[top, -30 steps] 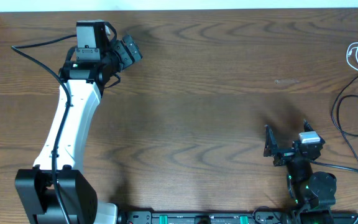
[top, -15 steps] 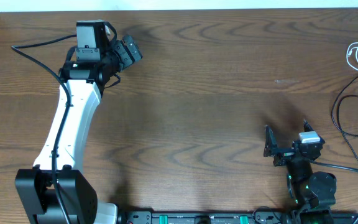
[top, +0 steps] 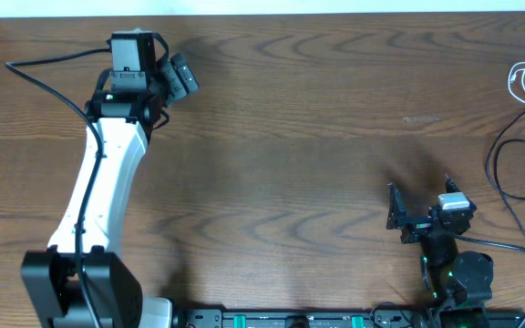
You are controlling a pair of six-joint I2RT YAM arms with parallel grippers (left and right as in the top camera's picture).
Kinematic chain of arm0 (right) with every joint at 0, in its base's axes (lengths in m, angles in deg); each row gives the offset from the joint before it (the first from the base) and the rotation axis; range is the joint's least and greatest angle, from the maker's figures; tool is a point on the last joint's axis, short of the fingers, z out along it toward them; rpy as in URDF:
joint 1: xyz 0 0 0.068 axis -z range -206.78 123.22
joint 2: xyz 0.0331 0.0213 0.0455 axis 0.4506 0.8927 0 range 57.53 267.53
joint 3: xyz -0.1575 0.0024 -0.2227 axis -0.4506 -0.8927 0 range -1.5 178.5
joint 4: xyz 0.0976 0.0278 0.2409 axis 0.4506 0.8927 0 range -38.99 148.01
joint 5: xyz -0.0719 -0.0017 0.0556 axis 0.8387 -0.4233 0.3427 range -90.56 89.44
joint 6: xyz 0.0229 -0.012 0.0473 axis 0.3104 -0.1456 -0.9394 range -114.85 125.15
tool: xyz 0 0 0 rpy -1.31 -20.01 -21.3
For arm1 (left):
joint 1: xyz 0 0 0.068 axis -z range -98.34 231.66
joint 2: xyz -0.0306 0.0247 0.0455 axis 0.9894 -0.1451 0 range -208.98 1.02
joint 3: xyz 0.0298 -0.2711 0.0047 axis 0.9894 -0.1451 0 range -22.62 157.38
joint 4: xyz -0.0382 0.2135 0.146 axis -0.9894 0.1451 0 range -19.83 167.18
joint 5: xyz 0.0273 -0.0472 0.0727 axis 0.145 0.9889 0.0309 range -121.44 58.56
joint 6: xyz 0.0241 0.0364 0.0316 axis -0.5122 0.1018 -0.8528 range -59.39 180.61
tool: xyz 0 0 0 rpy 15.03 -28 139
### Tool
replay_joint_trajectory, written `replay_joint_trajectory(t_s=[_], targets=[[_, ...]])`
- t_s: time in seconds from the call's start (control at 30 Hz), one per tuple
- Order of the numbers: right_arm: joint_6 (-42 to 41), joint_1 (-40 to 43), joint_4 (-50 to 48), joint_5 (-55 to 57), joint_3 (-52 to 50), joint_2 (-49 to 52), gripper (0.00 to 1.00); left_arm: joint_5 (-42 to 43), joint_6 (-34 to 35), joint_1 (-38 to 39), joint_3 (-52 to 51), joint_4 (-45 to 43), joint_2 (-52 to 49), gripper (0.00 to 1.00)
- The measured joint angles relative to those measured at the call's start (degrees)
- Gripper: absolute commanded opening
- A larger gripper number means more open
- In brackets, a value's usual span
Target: Untangle cables
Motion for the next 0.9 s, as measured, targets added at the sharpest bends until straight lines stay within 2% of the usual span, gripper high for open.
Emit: replay_joint_trajectory(t_s=[0.13,0.4,0.53,0.7,0.9], targets=[[0.0,0.0,0.0,0.0,0.0,0.1,0.99,-2.0,-3.0,0.0,-5.9,-2.1,8.5,0.98],[0.0,0.0,0.0,0.0,0.0,0.2,0.99,-1.9,-12.6,0.0,-32.1,-23.7,37.1,0.98],[0.0,0.0,0.0,0.0,0.0,0.2,0.99,-1.0,-17.3,0.0,-46.4,-30.3,49.5,0.98],[0.0,0.0,0.0,0.0,0.0,0.2,0.99,-0.6,-21.4,0.0,-60.4,-35.3,63.1,0.98],[0.0,0.0,0.0,0.0,0.0,0.2,0.99,-0.5,-23.7,0.0,-72.0,-35.9,76.9,0.98]])
